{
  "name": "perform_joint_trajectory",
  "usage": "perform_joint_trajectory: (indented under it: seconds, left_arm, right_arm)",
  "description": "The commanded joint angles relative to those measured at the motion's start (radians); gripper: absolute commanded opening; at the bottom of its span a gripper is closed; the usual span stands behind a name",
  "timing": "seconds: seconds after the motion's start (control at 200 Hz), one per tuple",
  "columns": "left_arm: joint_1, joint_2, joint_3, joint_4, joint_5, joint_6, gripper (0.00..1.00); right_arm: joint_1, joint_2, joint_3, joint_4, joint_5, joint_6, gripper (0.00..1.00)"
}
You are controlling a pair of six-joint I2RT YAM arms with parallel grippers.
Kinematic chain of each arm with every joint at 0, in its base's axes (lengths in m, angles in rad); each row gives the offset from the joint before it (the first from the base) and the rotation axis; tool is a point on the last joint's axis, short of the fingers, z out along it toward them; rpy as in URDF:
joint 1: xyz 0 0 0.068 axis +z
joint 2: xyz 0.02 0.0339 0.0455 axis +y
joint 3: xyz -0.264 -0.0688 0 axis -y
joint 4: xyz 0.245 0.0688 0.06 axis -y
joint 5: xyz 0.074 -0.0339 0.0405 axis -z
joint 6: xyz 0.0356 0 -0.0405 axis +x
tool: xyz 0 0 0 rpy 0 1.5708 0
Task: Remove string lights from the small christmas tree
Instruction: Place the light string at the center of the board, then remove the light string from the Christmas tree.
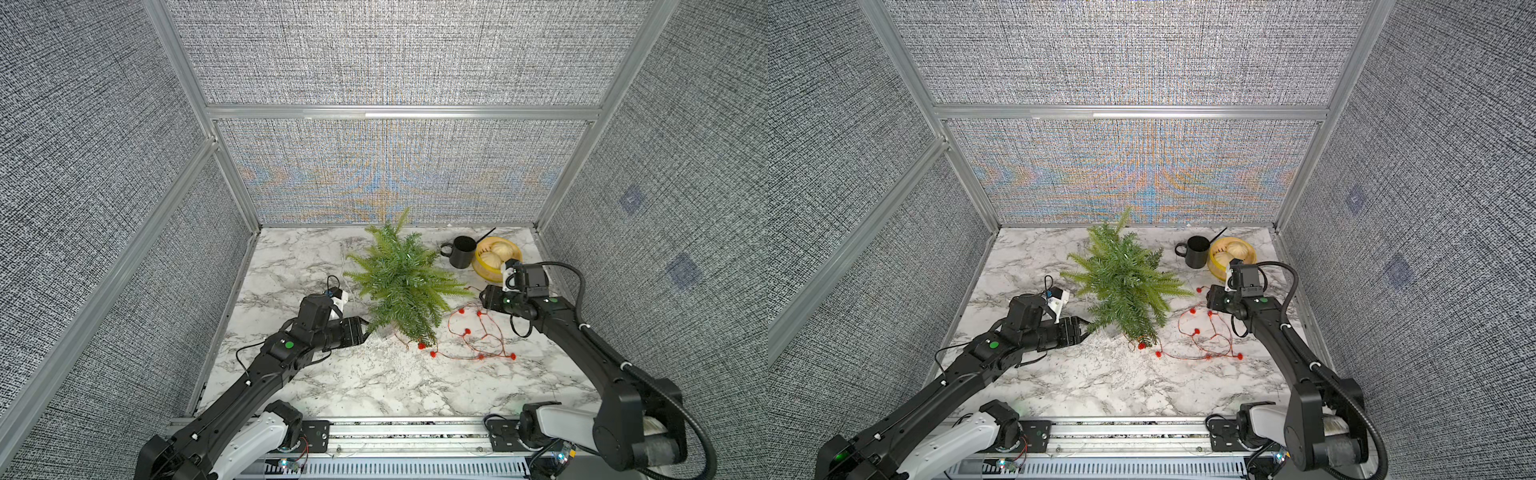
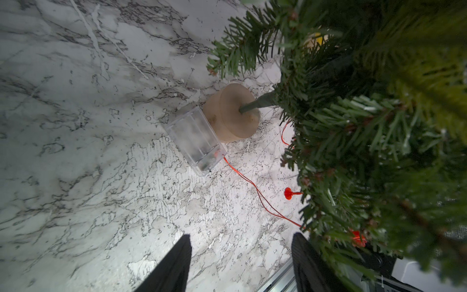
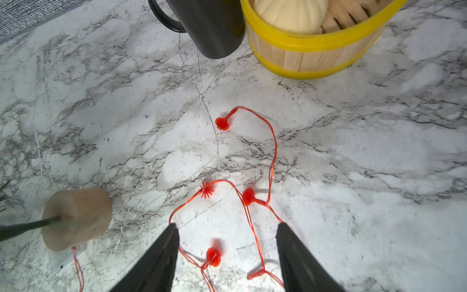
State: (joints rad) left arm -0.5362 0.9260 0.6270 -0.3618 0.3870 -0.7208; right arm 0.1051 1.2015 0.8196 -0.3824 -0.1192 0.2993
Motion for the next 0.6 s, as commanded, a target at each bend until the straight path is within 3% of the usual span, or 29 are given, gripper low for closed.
perform_joint_trajectory:
  seconds: [0.0,0.27,0.355,0.595]
  left_arm:
    - [-0.001,0.0,0.01,0.004,-0.002,0.024,0.64]
    - [-0.001,-0.024,0.006,-0.023,0.003,0.024,0.64]
    - [-0.001,-0.047,-0.003,-0.048,0.021,0.02,0.64]
    - [-0.001,-0.117,-0.059,-0.091,0.059,-0.017,0.64]
  right_arm:
    - [0.007,-0.092,-0.015,-0.108,-0.025,-0.015,0.64]
    - [0.088,-0.402,-0.168,-0.199,-0.257,-0.017,0.63]
    - [0.172,-0.442,-0.234,-0.135,-0.33,-0.007,0.62]
    - [0.449,-0.422,-0.353,0.126,-0.321,-0.042,0.62]
